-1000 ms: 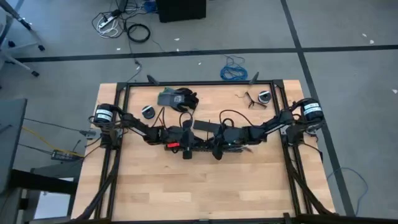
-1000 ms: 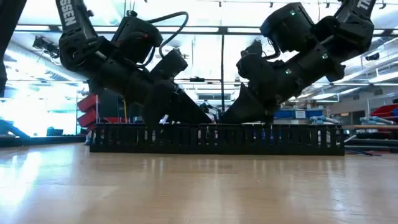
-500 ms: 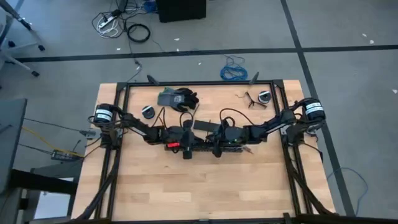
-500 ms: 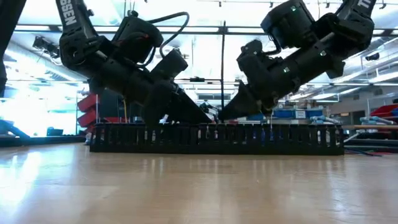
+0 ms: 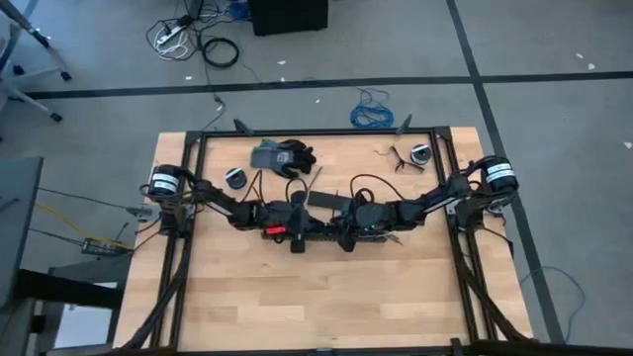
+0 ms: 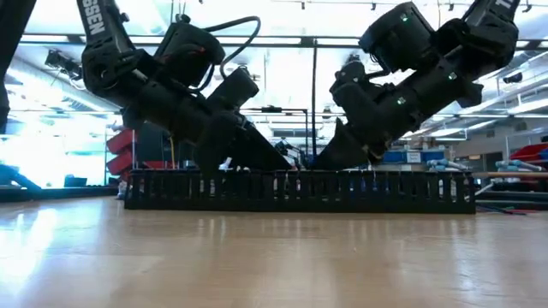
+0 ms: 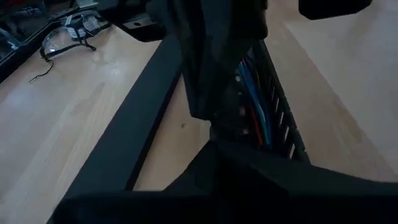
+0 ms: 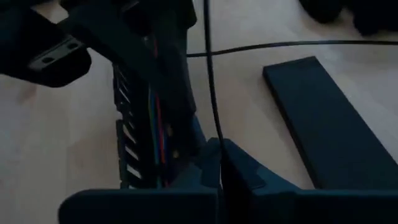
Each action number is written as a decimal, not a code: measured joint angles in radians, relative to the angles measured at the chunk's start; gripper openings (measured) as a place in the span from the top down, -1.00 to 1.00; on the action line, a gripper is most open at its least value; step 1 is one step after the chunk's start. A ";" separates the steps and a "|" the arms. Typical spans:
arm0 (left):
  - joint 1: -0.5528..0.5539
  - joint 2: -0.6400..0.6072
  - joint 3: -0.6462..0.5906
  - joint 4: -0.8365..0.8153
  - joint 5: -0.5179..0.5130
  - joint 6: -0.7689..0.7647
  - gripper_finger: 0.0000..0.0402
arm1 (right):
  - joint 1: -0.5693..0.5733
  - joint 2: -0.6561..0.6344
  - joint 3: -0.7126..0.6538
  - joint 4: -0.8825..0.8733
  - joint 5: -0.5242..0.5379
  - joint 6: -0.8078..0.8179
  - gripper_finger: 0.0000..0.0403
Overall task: Ziptie cables
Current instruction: Put the cable wires in the black cable duct
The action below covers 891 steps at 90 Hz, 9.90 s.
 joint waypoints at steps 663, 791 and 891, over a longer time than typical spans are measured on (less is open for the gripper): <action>0.000 -0.198 0.031 -0.360 -0.189 0.088 0.19 | 0.040 -0.048 0.496 -0.822 0.093 -0.179 0.08; 0.000 -0.199 0.031 -0.338 -0.190 0.085 0.19 | 0.072 0.215 0.487 -0.732 0.088 -0.018 0.09; 0.000 -0.198 0.031 -0.313 -0.189 0.102 0.19 | 0.094 -0.032 0.508 -0.653 0.308 -0.314 0.18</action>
